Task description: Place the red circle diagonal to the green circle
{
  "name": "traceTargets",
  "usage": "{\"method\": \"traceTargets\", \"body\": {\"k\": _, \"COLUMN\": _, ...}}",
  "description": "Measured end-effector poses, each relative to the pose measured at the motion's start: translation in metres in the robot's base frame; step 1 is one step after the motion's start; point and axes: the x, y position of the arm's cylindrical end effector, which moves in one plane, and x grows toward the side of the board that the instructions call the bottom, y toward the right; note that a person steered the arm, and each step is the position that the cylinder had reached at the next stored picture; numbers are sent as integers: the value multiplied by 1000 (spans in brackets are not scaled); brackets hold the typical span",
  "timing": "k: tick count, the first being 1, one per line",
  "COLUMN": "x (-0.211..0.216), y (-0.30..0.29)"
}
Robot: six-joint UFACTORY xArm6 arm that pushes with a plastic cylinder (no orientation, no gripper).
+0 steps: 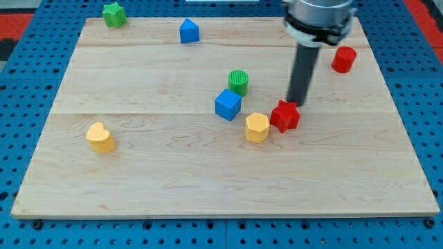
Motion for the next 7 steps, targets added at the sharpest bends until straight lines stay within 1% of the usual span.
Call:
{"method": "traceTargets", "body": {"k": 1, "x": -17, "y": 96}}
{"method": "traceTargets", "body": {"k": 2, "x": -52, "y": 105}}
{"method": "traceTargets", "body": {"k": 5, "x": -116, "y": 86}}
{"method": "traceTargets", "body": {"k": 6, "x": -132, "y": 103}}
{"method": "traceTargets", "body": {"k": 7, "x": -138, "y": 69}}
